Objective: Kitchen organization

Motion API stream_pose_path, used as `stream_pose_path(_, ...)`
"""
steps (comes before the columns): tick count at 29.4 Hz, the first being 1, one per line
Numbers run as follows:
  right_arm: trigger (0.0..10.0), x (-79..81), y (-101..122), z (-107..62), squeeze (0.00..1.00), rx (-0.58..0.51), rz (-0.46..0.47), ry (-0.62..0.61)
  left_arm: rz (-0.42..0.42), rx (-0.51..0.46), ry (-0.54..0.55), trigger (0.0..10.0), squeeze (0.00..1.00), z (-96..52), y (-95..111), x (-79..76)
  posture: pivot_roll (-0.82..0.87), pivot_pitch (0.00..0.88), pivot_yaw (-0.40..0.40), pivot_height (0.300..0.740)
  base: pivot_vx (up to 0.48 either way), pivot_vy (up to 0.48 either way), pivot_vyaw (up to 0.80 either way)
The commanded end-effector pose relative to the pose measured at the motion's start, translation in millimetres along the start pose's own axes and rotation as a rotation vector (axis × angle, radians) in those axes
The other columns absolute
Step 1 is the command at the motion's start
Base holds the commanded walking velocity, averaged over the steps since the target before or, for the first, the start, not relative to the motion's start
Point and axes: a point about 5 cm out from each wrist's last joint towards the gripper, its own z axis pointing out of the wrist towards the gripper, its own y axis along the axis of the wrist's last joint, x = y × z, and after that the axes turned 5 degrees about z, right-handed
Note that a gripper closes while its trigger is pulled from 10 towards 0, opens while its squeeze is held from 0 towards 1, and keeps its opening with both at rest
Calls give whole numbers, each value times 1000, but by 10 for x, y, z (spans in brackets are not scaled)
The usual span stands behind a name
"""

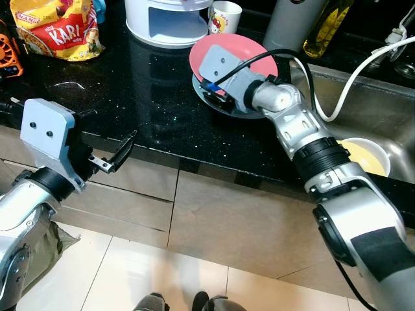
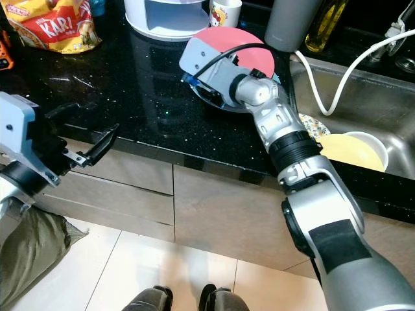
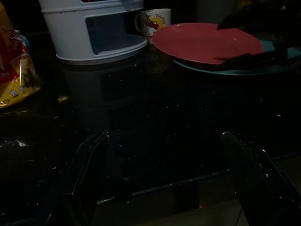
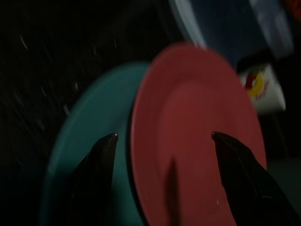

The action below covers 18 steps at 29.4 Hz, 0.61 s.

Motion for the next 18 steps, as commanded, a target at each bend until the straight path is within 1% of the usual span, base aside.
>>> stream_pose_path(1,10000,-15,-63,-14,0,45,-21,14,15,2,-18,10000,0,-21,29,-21,208,162,-119,740,0,0,0)
stream_pose_path(3,10000,-41,-104,-24,0,83,-45,16,12,1,-28,10000,0,-15,32,-29,203,164,-118,740,0,0,0)
stream_pose_path(7,10000,-51,-117,-20,0,101,-60,16,12,1,-34,10000,0,-10,30,-34,203,164,-118,740,0,0,0)
stream_pose_path(10,10000,-69,-150,-12,0,171,-161,6,7,-7,-43,10000,0,6,37,-49,198,167,-117,740,0,0,0)
stream_pose_path(11,10000,-69,-150,-12,0,171,-161,6,7,-7,-43,10000,0,6,37,-49,198,167,-117,740,0,0,0)
stream_pose_path(13,10000,-94,-148,-11,0,206,-230,-25,6,-9,-45,10000,0,10,41,-50,195,166,-116,740,0,0,0)
stream_pose_path(14,10000,-94,-148,-11,0,206,-230,-25,6,-9,-45,10000,0,10,41,-50,195,166,-116,740,0,0,0)
stream_pose_path(15,10000,-98,-126,-5,0,221,-270,-46,6,-13,-47,10000,0,18,44,-51,192,164,-115,740,0,0,0)
stream_pose_path(16,10000,-98,-126,-5,0,221,-270,-46,6,-13,-47,10000,0,18,44,-51,192,164,-115,740,0,0,0)
stream_pose_path(17,9176,-84,-108,1,0,231,-311,-47,5,-16,-49,10000,0,25,49,-49,189,164,-114,740,0,0,0)
stream_pose_path(18,2000,-63,-105,6,0,232,-323,-39,5,-17,-50,10000,0,28,50,-49,186,162,-113,740,0,0,0)
